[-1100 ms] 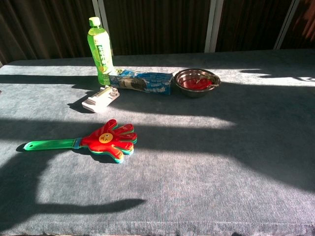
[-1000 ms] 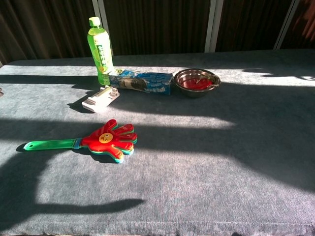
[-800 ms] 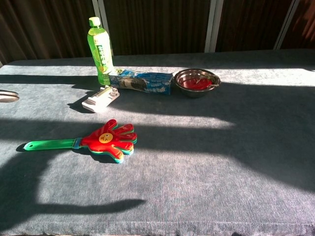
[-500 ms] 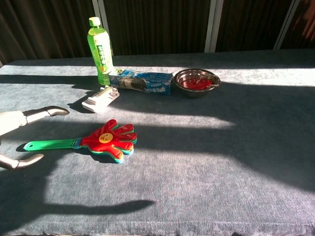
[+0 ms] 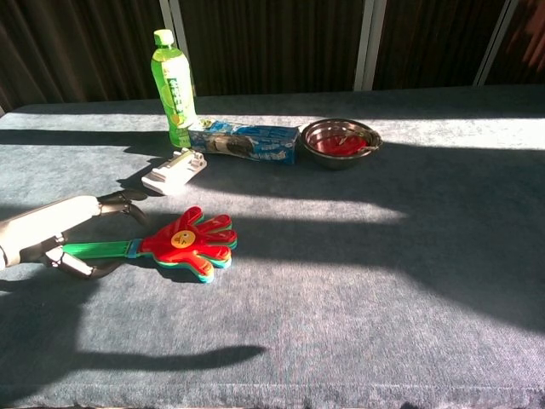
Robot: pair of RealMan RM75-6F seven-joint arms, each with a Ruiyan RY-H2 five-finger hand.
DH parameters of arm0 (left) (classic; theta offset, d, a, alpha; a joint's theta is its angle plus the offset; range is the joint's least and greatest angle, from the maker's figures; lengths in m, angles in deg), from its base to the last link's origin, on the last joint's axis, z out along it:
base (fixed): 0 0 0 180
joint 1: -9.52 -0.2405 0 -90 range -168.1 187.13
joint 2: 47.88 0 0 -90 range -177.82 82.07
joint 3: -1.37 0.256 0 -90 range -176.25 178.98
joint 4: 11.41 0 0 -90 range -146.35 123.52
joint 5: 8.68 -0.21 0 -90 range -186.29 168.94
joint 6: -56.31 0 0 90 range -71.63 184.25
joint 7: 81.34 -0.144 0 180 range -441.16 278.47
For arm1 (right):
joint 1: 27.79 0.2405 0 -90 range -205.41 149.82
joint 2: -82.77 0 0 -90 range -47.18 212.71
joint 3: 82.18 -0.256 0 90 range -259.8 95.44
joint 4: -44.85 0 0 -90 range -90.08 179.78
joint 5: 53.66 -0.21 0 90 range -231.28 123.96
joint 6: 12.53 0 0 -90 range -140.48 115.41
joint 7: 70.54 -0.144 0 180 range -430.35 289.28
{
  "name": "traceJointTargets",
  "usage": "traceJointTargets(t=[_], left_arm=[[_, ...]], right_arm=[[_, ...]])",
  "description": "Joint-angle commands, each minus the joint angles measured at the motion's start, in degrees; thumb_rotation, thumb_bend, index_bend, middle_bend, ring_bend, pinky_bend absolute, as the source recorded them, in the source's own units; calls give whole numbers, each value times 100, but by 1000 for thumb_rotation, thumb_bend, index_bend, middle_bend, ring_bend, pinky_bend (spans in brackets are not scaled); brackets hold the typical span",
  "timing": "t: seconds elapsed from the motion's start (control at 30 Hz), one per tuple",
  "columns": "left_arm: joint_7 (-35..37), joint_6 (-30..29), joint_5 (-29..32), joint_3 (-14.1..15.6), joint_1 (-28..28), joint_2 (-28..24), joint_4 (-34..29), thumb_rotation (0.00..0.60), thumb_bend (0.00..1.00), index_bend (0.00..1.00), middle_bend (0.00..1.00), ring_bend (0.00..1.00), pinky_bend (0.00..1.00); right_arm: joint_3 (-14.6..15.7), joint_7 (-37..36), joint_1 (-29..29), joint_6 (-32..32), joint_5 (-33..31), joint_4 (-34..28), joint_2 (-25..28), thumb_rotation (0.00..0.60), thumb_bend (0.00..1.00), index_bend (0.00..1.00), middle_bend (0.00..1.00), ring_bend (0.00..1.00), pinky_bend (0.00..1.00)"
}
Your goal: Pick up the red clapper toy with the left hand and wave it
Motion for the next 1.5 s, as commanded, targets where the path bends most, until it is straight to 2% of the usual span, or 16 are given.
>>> traceJointTargets(t=[0.03, 0.37, 0.63, 0.87, 1.03, 1.13, 1.23, 1.4, 1.5], left_arm=[[-68, 22, 70, -14, 25, 87, 83, 600, 375, 284, 0, 0, 0], [-144, 47, 223, -36, 81, 232, 191, 600, 373, 347, 0, 0, 0], [-164, 68, 316, -48, 112, 339, 334, 600, 369, 466, 0, 0, 0], [-222, 32, 357, -53, 123, 384, 402, 600, 372, 506, 0, 0, 0], [-76, -67, 317, -50, 117, 410, 428, 600, 370, 595, 13, 0, 0], [158, -192, 290, -68, 87, 479, 510, 600, 397, 690, 111, 0, 0], [333, -246, 285, -71, 69, 541, 606, 600, 454, 809, 334, 95, 46], [439, -328, 213, -26, 61, 606, 747, 600, 511, 846, 555, 280, 169], [772, -463, 75, 6, 69, 612, 758, 600, 534, 846, 637, 352, 247]], right_arm=[[2, -18, -9, 32, 13, -2, 9, 600, 145, 0, 0, 0, 0], [-4, -81, -30, 103, 23, -3, 43, 600, 145, 0, 0, 0, 0], [-8, -128, -49, 163, 42, 3, 68, 600, 144, 0, 0, 0, 0], [-13, -152, -62, 200, 52, 7, 76, 600, 144, 0, 0, 0, 0], [-9, -147, -58, 188, 60, 11, 72, 600, 144, 0, 0, 0, 0], [-8, -150, -63, 200, 66, 12, 72, 600, 144, 0, 0, 0, 0], [-7, -150, -65, 206, 73, 14, 71, 600, 145, 0, 0, 0, 0], [-6, -143, -63, 196, 73, 16, 67, 600, 144, 0, 0, 0, 0], [-7, -144, -65, 201, 77, 15, 67, 600, 144, 0, 0, 0, 0]])
